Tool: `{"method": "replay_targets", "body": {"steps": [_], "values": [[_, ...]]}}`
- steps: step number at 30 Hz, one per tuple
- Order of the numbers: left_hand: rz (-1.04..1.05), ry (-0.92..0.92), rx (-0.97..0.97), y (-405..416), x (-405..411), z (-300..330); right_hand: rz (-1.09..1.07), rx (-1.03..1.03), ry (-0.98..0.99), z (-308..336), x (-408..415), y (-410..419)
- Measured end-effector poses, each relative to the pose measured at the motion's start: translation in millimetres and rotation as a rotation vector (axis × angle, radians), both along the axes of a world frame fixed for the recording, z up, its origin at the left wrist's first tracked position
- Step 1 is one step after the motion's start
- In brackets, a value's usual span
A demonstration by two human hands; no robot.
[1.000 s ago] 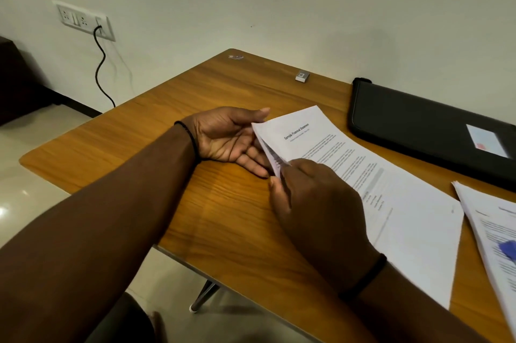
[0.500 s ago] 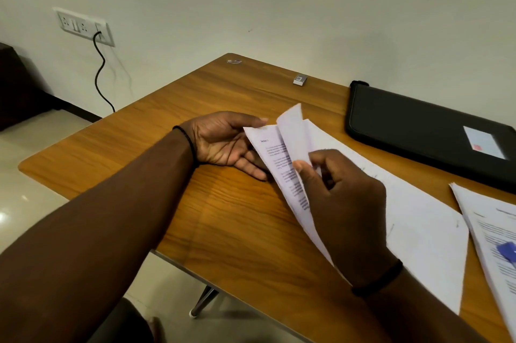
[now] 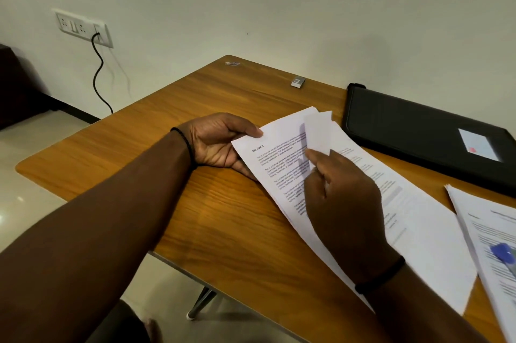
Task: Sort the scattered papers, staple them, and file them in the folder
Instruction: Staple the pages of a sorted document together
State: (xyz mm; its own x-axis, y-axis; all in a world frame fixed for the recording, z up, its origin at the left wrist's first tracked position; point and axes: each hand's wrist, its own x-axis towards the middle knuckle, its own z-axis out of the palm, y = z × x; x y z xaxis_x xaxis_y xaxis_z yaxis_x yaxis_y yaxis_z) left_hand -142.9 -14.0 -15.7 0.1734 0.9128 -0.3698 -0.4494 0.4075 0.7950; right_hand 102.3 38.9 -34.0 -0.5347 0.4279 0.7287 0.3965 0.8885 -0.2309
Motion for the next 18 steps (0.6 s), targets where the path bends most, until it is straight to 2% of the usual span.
{"method": "replay_targets", "body": {"steps": [6, 10, 13, 18], "values": [[0.019, 0.063, 0.016, 2.5, 0.5, -2.0, 0.038, 0.052, -0.223, 3.0, -8.9, -18.8], [-0.064, 0.087, 0.047, 1.1, 0.5, -2.9, 0.098, 0.091, -0.135, -0.1, -11.2, -19.5], [0.013, 0.218, 0.027, 2.9, 0.4, -7.3, 0.066, 0.043, -0.107, -0.9, -10.8, -19.5], [0.148, 0.275, 0.082, 4.4, -3.8, -14.4, 0.083, -0.205, -0.034, -1.0, -5.3, -16.9]]}}
